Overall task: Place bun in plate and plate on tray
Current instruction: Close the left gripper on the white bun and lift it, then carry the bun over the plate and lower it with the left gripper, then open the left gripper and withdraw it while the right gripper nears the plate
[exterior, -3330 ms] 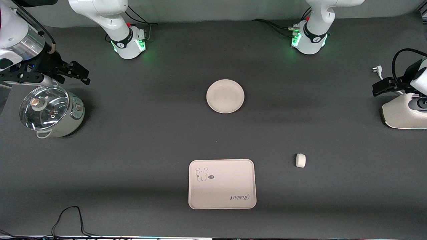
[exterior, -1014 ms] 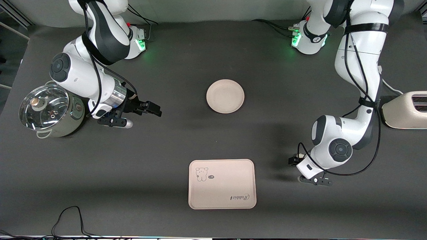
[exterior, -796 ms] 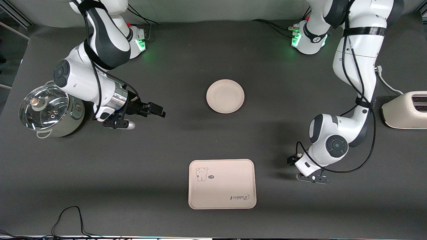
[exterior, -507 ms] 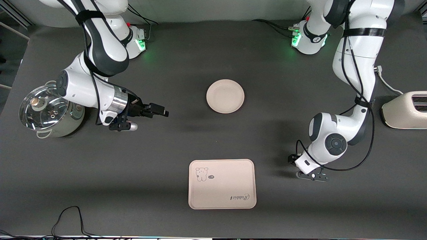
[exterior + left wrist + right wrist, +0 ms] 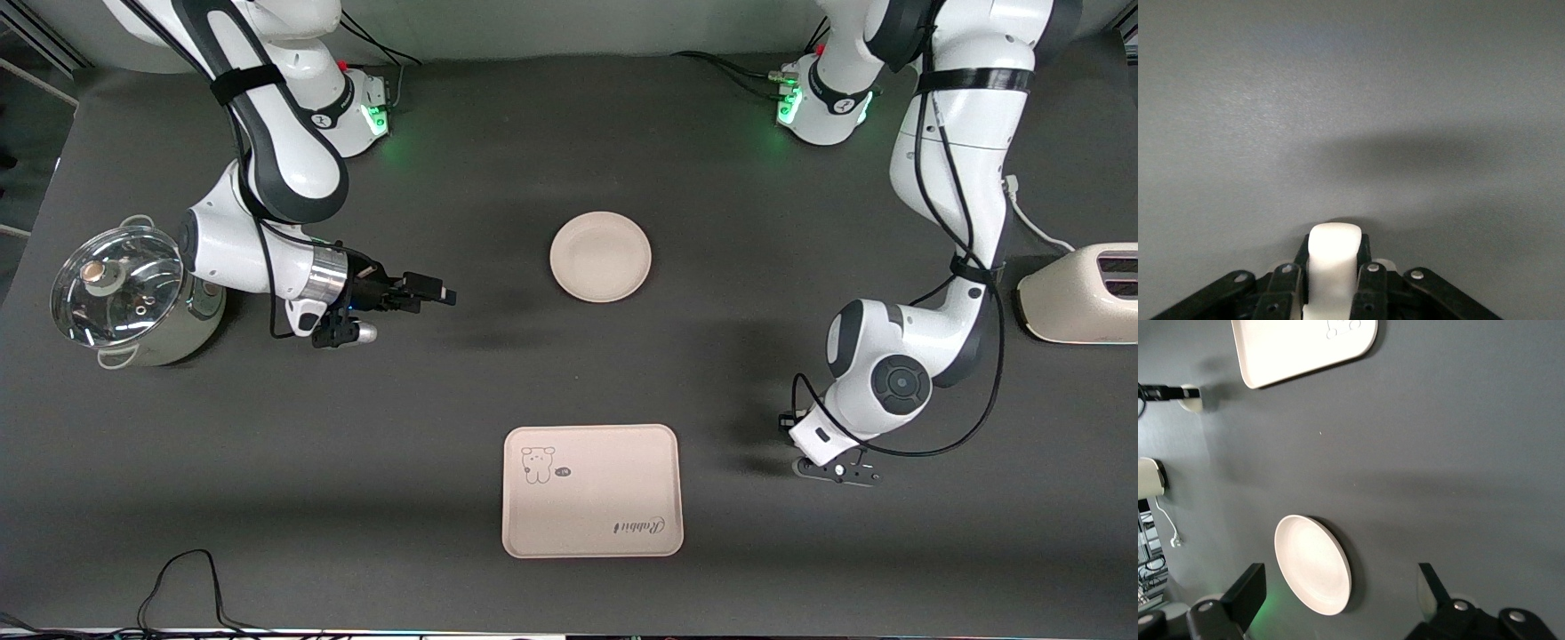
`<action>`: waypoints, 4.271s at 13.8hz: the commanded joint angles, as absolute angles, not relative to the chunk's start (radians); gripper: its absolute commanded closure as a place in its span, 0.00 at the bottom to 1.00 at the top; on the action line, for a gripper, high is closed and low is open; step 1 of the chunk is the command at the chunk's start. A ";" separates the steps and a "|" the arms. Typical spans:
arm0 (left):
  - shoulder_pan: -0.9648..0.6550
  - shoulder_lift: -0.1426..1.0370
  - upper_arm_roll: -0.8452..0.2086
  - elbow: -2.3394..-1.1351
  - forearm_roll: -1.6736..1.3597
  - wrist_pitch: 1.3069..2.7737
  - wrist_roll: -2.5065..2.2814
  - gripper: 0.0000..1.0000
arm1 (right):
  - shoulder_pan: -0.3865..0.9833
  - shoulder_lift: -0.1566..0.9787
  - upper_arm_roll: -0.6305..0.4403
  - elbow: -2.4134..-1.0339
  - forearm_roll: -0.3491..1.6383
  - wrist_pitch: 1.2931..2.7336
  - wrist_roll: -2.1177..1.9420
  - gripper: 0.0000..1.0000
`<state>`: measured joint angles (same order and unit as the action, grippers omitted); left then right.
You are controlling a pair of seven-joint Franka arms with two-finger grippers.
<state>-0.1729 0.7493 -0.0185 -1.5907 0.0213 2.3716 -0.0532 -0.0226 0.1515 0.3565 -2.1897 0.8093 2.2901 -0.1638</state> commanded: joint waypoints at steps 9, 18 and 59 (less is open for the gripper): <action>-0.270 0.361 -0.040 -1.510 0.006 1.751 -0.190 0.70 | 0.003 0.235 0.367 -2.252 0.892 2.428 -0.357 0.00; -0.445 0.422 -0.288 -1.544 -0.020 1.852 -0.902 0.68 | 0.018 0.313 0.488 -2.250 1.173 2.609 -0.466 0.00; 0.215 0.117 -0.238 -1.582 0.072 1.606 -0.083 0.00 | 0.091 0.531 0.534 -2.023 0.757 2.762 -0.320 0.00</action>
<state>0.1878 0.1399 -0.2394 -1.5740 0.0740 1.6269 -0.1631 0.0753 0.5772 0.5593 -2.0319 0.8833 2.8415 -0.4548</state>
